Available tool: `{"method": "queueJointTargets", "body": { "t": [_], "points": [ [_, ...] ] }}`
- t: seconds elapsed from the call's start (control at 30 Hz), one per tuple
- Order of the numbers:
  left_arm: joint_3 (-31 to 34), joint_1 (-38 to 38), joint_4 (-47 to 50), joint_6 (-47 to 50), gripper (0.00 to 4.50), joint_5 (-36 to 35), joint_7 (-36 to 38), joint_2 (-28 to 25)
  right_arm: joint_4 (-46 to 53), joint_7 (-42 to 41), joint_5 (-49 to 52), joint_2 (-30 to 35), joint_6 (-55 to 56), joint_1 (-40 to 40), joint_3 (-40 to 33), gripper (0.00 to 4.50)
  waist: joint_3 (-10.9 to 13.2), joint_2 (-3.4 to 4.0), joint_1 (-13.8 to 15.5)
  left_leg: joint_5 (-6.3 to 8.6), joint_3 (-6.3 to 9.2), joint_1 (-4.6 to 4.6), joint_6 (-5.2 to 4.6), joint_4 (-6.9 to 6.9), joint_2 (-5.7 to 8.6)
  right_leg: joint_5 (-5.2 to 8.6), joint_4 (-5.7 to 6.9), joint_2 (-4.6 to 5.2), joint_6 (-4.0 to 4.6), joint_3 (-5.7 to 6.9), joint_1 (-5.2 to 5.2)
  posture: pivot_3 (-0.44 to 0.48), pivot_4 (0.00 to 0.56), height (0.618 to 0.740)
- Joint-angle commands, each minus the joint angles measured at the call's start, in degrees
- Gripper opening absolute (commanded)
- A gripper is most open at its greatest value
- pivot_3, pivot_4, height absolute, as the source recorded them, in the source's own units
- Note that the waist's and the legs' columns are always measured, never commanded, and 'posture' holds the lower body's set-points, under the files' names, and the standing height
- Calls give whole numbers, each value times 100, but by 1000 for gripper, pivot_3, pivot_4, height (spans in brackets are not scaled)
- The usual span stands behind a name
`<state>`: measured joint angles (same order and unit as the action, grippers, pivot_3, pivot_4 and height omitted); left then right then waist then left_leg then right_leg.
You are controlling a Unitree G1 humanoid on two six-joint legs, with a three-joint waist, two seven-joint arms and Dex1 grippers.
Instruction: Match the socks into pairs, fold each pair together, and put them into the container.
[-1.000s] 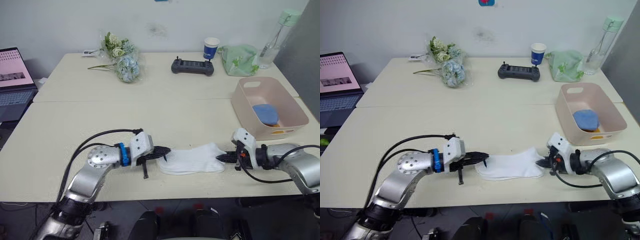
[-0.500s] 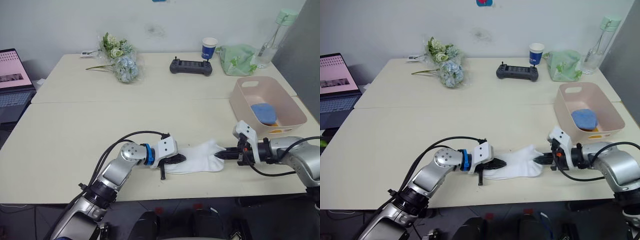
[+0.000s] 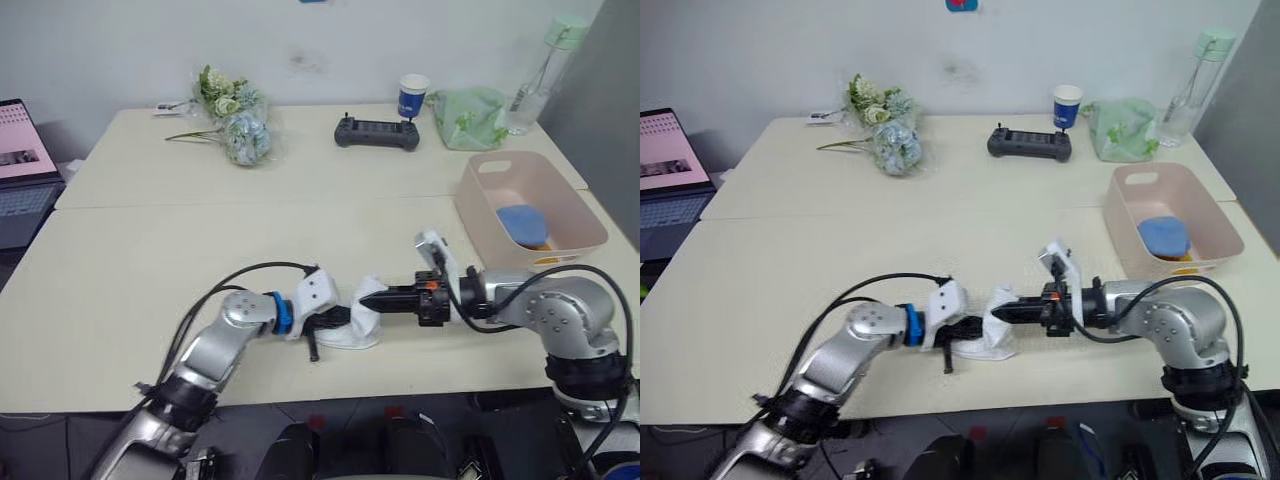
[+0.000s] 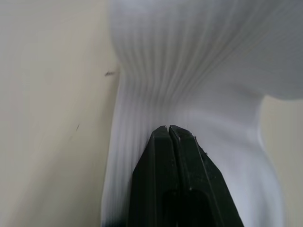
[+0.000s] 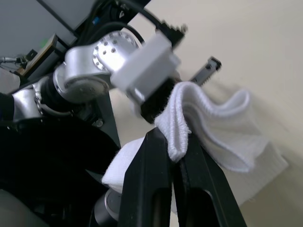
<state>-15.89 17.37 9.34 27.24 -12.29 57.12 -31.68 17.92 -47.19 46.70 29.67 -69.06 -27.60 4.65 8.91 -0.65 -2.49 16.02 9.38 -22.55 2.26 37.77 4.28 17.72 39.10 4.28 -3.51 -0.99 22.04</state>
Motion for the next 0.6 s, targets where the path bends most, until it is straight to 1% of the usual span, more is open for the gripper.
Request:
{"method": "queueJointTargets", "body": {
  "t": [0.03, 0.13, 0.2, 0.27, 0.33, 0.4, 0.53, 0.6],
  "points": [
    [1134, -126, 1135, 1064, 0, -1048, 199, -638, -178, -183, -340, -41, 489, -209, 466, 7, 0, 0, -15, 0, 0, -6, 0, 0, -1, 0, 2, -1, 0, 0, 7, 0, 150, 740],
    [1785, -222, 1460, 1535, 0, -1517, 204, -1111, -392, -339, -632, -42, 781, -313, 834, 7, 0, 0, -1, 0, -1, -12, 1, 3, 2, 0, -3, -4, 0, 2, 9, 0, 150, 740],
    [2073, -314, 1477, 1581, 0, -1578, 167, -1361, -518, -450, -810, -50, 947, -380, 1063, 7, 0, 0, 13, -1, -3, -13, 2, 5, 4, 0, -5, -2, 0, 2, 8, 0, 150, 740],
    [2219, -414, 1458, 1574, 0, -1609, 133, -1503, -639, -521, -986, -66, 1124, -421, 1226, 7, 0, 0, 26, -1, -2, -13, 2, 4, 3, 0, -6, -2, 0, 3, 7, 0, 150, 740],
    [2300, -508, 1466, 1542, 0, -1641, 113, -1587, -724, -600, -1024, -112, 1199, -467, 1265, 575, 2, 2, 39, -1, -2, -13, 2, 4, 3, 0, -6, -2, 0, 3, 9, 0, 150, 740],
    [2342, -545, 1508, 1542, 0, -1690, 59, -1588, -708, -665, -862, -168, 1083, -540, 1144, 1157, 2, 2, 54, -1, -3, -15, 2, 4, 4, 0, -7, -1, 0, 2, 9, 0, 150, 740],
    [2287, -477, 1605, 1554, 0, -1788, -11, -1570, -504, -756, -537, -70, 806, -646, 848, 2514, 2, 2, 63, -1, -3, -16, 2, 4, 3, 0, -7, 1, 1, 1, 10, 0, 150, 740],
    [2151, -350, 1644, 1470, 0, -1819, -65, -1447, -412, -713, -455, 31, 720, -656, 668, 3281, 2, 2, 70, -1, -3, -17, 2, 4, 3, 0, -8, 1, 1, 2, 10, 0, 150, 740]
  ]
}}
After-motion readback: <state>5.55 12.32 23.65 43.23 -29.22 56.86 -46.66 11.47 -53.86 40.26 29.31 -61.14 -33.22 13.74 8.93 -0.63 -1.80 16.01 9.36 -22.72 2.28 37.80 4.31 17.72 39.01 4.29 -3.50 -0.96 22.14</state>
